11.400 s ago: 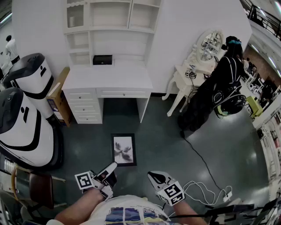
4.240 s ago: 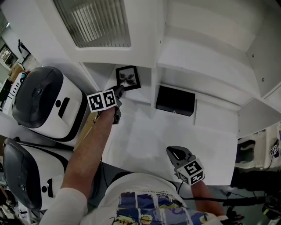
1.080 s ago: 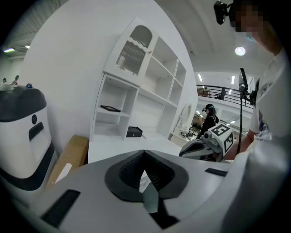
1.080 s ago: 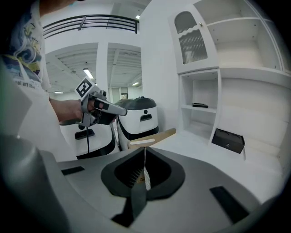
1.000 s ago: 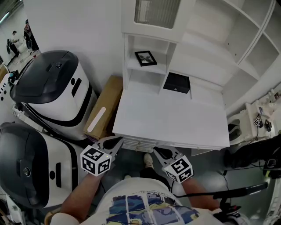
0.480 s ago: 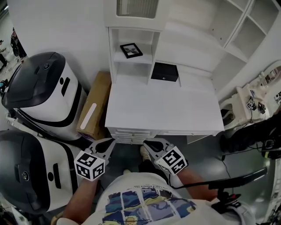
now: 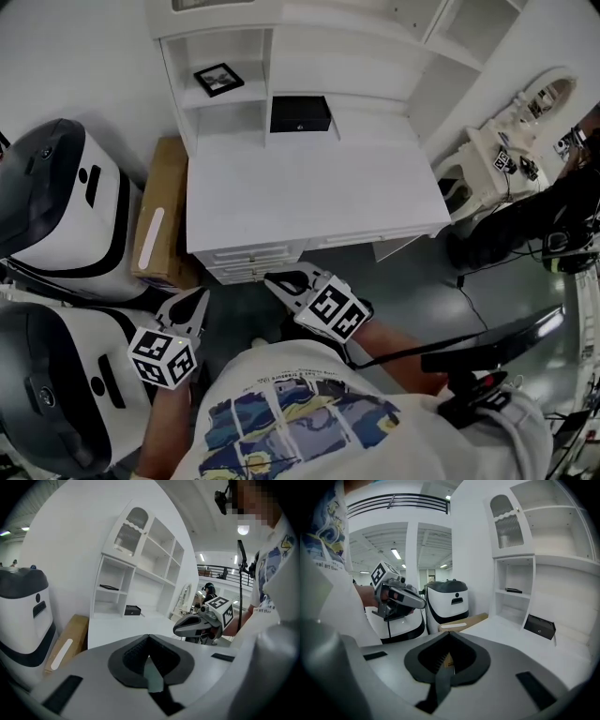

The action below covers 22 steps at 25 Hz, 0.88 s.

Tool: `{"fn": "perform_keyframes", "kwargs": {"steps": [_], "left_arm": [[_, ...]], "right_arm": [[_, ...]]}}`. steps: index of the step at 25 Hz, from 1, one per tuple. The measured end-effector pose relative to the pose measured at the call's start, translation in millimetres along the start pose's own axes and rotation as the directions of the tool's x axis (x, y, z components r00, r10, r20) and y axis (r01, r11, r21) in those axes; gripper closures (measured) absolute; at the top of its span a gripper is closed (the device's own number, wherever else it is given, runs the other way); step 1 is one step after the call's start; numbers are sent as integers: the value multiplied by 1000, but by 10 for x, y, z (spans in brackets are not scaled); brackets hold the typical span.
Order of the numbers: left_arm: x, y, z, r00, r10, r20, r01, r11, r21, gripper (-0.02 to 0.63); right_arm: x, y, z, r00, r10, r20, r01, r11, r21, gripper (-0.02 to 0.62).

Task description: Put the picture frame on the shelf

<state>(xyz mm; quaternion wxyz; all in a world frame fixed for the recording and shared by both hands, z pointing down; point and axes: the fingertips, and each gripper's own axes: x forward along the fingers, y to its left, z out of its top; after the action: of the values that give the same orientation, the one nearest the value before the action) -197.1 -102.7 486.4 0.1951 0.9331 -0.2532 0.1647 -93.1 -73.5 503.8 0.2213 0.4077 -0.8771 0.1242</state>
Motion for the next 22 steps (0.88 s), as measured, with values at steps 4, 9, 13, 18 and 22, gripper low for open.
{"fn": "perform_keyframes", "kwargs": {"steps": [4, 9, 13, 18, 22], "left_arm": [[-25, -6, -21, 1000, 3, 5, -3, 1000, -2, 592], [8, 9, -66, 1000, -11, 2, 11, 1000, -6, 592], [3, 35, -67, 1000, -14, -2, 14, 1000, -7, 592], [-14, 67, -77, 1000, -14, -6, 14, 1000, -6, 592], [-23, 77, -94, 1000, -13, -11, 13, 1000, -11, 592]], "right_arm": [[22, 40, 3, 1000, 8, 2, -8, 1000, -8, 571], [55, 40, -13, 1000, 3, 1, -3, 1000, -8, 571], [91, 44, 15, 1000, 6, -4, -6, 1000, -12, 571], [137, 79, 35, 1000, 13, -8, -13, 1000, -20, 571], [155, 81, 30, 1000, 15, -12, -16, 1000, -19, 571]]}}
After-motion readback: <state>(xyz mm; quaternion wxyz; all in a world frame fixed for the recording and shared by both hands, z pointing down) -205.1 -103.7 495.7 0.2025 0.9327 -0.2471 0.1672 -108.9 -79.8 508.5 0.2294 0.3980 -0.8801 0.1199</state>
